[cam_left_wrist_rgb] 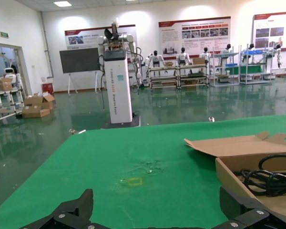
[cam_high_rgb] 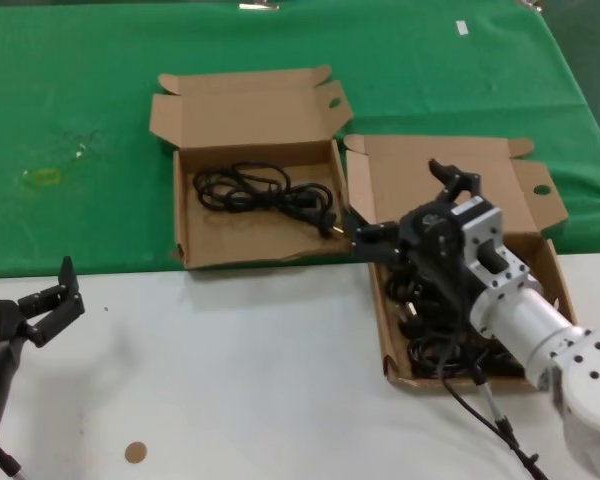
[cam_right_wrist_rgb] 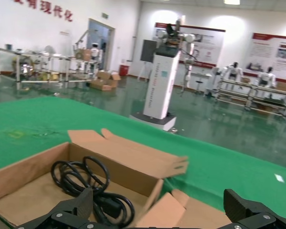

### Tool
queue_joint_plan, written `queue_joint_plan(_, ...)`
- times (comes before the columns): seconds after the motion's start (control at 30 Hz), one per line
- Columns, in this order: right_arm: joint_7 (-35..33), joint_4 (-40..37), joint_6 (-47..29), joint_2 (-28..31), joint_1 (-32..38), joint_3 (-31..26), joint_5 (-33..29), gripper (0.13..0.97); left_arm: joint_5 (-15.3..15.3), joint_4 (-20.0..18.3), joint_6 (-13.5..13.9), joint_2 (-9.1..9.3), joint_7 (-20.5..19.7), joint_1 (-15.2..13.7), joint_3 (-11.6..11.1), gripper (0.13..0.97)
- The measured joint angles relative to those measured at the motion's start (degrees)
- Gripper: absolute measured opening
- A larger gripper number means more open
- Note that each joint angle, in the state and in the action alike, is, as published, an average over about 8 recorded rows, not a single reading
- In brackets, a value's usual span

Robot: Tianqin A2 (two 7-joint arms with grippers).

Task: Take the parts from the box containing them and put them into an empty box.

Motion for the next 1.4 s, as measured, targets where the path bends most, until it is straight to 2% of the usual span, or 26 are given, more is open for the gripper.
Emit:
queue_joint_plan(0.27,-1.1,3.8,3.1,0.5,-5.0,2.4,4.0,0.966,0.0,0.0,0.0,0.00,0.0,0.0,0.0,0.938)
queue_joint_plan(0.57,-2.3,8.0,6.6,1.1,-10.7,5.2,8.6,0.966,0.0,0.0,0.0,0.00,0.0,0.0,0.0,0.966)
queue_joint_plan(0.87,-3.2,11.0,9.1,1.5,-14.7,7.2,11.8,0.966,0.0,0.0,0.0,0.00,0.0,0.0,0.0,0.966)
queue_joint_plan(1.4,-3.2,11.2,9.3,1.6,-14.9,7.3,12.0,0.966,0.0,0.0,0.0,0.00,0.0,0.0,0.0,0.966)
